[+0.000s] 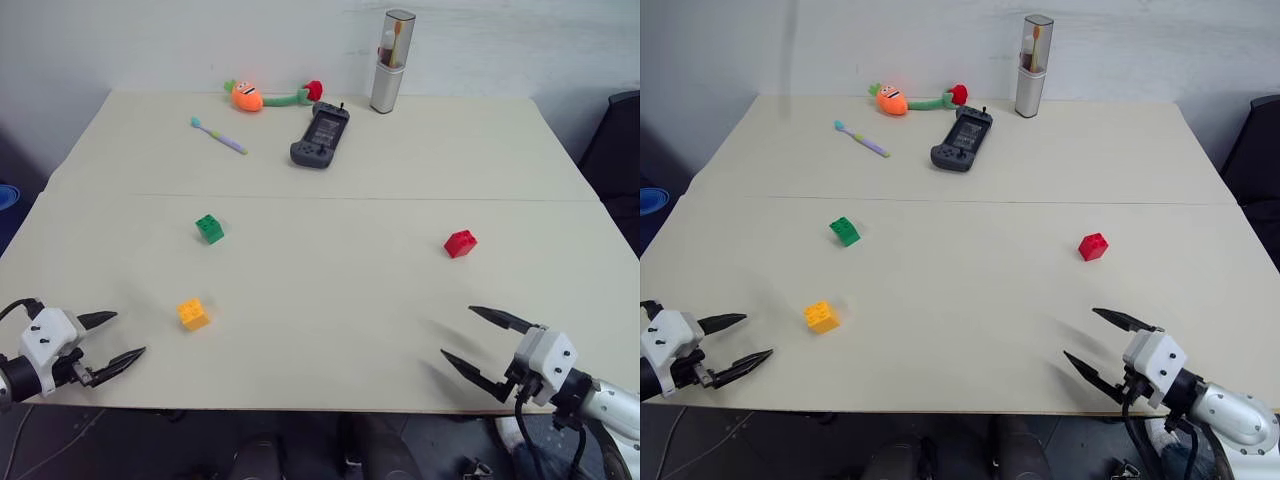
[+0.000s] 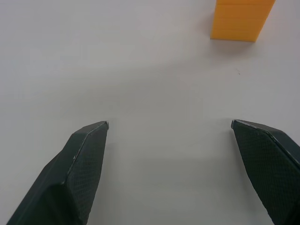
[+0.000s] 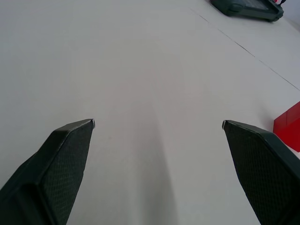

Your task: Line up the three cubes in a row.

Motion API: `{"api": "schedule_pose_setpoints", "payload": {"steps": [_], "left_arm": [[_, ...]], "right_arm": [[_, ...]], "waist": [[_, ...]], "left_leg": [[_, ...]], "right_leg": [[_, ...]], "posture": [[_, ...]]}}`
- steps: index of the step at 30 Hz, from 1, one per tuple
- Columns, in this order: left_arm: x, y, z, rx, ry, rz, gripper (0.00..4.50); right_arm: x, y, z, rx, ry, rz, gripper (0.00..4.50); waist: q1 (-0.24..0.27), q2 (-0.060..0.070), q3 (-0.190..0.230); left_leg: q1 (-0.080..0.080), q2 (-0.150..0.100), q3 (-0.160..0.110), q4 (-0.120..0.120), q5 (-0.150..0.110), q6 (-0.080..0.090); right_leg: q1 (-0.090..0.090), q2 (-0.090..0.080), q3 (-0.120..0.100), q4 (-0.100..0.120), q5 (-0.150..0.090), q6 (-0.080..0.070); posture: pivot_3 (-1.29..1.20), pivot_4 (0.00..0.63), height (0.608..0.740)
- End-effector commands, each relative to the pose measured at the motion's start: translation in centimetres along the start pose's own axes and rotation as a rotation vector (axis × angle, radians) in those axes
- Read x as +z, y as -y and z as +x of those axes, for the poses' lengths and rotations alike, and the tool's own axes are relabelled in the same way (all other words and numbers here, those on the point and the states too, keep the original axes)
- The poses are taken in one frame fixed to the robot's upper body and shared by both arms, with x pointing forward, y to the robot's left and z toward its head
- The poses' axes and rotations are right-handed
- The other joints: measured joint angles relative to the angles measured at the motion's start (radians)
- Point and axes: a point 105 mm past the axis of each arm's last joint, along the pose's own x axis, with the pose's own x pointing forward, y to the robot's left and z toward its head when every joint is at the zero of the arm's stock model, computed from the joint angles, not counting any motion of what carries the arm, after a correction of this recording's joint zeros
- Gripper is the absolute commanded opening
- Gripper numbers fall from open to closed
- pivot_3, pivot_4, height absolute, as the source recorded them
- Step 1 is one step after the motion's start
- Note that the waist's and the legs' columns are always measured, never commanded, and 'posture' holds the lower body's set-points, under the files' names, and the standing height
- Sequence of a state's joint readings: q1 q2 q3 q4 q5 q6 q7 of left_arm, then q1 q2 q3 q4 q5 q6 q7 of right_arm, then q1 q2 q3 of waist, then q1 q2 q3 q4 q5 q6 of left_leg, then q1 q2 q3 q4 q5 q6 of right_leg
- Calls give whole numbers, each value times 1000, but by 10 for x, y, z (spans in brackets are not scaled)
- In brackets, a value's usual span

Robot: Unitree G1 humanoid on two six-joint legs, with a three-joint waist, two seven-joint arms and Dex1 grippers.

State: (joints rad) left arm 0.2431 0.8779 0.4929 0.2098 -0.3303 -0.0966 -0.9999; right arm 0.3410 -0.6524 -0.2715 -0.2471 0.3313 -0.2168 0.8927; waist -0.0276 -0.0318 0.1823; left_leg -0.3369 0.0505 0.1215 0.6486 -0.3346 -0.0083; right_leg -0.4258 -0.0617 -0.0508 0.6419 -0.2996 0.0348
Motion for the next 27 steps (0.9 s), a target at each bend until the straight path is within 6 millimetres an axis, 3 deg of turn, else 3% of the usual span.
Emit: {"api": "schedule_pose_setpoints", "payload": {"steps": [1, 4, 7, 12, 17, 22, 27], "left_arm": [[9, -1, -5, -8, 38, 1, 4401], [27, 0, 3, -67, 87, -50, 4401], [73, -6, 15, -65, 245, -50, 4401], [121, 28, 36, -273, 350, 7, 4401], [137, 54, 58, -411, 390, 100, 4401], [150, 58, 72, -463, 431, 96, 4401], [160, 63, 80, -510, 453, 112, 4401]], "right_arm": [[7, 1, 0, -17, 28, -7, 4500], [11, 7, -2, -96, 67, 30, 4500], [13, 22, -14, -245, 79, 69, 4500], [2, 35, -47, -473, 27, 135, 4500], [-10, 31, -62, -584, -27, 175, 4500], [4, 50, -41, -585, 38, 187, 4500], [22, 81, 6, -474, 52, 258, 4500]], "waist": [[0, 0, 0], [0, 0, 0], [9, 0, 0], [19, 2, -1], [5, 4, 0], [-14, 4, 0], [-19, 5, 0]], "left_leg": [[0, 0, 0, 0, 0, 0], [0, 0, 0, 0, 0, 0], [0, 0, -1, 1, 0, 0], [0, -1, 0, 0, 0, -1], [1, 0, 0, -1, 2, -5], [1, 0, 1, 0, 4, -4], [1, -1, 0, 0, 6, -8]], "right_leg": [[0, 0, 0, 0, 0, 0], [0, 0, 0, 0, 0, 0], [0, 0, 0, 1, 0, 0], [1, -1, 1, 0, 0, 0], [1, 1, 1, 2, 0, 0], [1, 2, 2, 4, 0, 0], [-1, 2, 3, 5, 0, 0]], "posture": [[0, 150, 740], [0, 150, 740], [0, 150, 740], [0, 150, 740], [0, 150, 740], [0, 150, 740], [0, 150, 740]]}}
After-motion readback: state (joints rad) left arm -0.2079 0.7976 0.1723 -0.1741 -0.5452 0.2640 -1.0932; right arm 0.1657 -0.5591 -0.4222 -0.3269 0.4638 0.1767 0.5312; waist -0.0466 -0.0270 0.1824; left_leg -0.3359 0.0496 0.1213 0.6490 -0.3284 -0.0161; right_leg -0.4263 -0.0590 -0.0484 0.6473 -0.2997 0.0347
